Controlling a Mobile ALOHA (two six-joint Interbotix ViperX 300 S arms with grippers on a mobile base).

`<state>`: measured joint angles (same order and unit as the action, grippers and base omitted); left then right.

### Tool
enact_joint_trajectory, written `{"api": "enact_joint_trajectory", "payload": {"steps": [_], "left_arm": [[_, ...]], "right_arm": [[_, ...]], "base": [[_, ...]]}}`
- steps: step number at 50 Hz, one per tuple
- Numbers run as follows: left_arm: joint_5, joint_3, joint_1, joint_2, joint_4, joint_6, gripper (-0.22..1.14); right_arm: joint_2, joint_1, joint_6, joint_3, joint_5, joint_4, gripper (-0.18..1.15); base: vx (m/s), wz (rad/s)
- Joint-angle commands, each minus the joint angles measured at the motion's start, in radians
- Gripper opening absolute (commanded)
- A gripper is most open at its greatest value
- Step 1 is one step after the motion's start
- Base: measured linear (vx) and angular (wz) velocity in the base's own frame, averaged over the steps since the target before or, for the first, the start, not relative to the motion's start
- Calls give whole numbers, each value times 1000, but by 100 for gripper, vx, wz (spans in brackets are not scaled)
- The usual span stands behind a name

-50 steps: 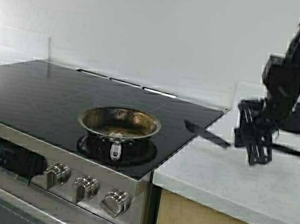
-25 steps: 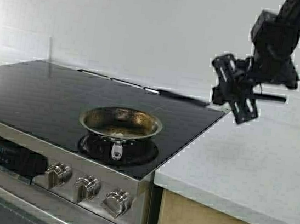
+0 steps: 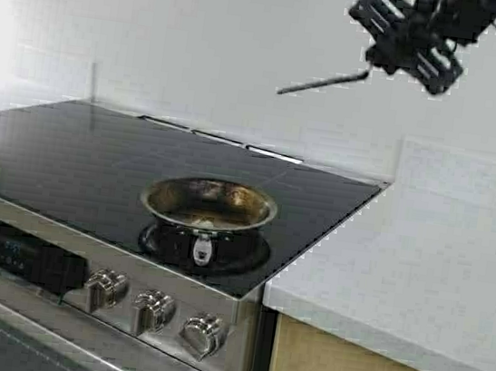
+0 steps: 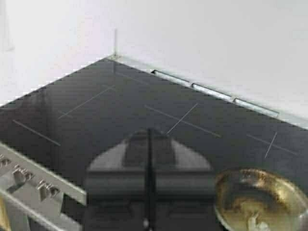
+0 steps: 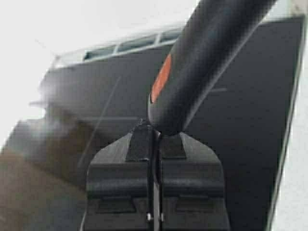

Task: Add oil to the pan and cook the shrimp and serve it

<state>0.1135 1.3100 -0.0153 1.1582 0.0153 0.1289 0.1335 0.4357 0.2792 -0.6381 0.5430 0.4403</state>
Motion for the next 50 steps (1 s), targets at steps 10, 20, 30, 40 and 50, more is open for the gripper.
{"api": "enact_joint_trajectory", "payload": {"steps": [10,20,30,40,50], "left_arm": [[-146,-69,-5,-101,-2,40,3],[-149,-110,-120,-252,5,38,21],[-118,-167,-253,-428,2,38,112],[-34,-209,-336,-647,-40,66,97],[278,-216,-410,-969,-58,141,99]], "right_arm": [[-81,43,-35,-123,137,14,8],[-83,77,-35,-213,262,80,8],[-78,84,-35,-247,336,112,8],[-63,84,-40,-252,391,130,8],[-18,84,-38,-244,430,144,8]], "base": [[-1,4],[-1,6],[0,2],[0,0],[0,0]]}}
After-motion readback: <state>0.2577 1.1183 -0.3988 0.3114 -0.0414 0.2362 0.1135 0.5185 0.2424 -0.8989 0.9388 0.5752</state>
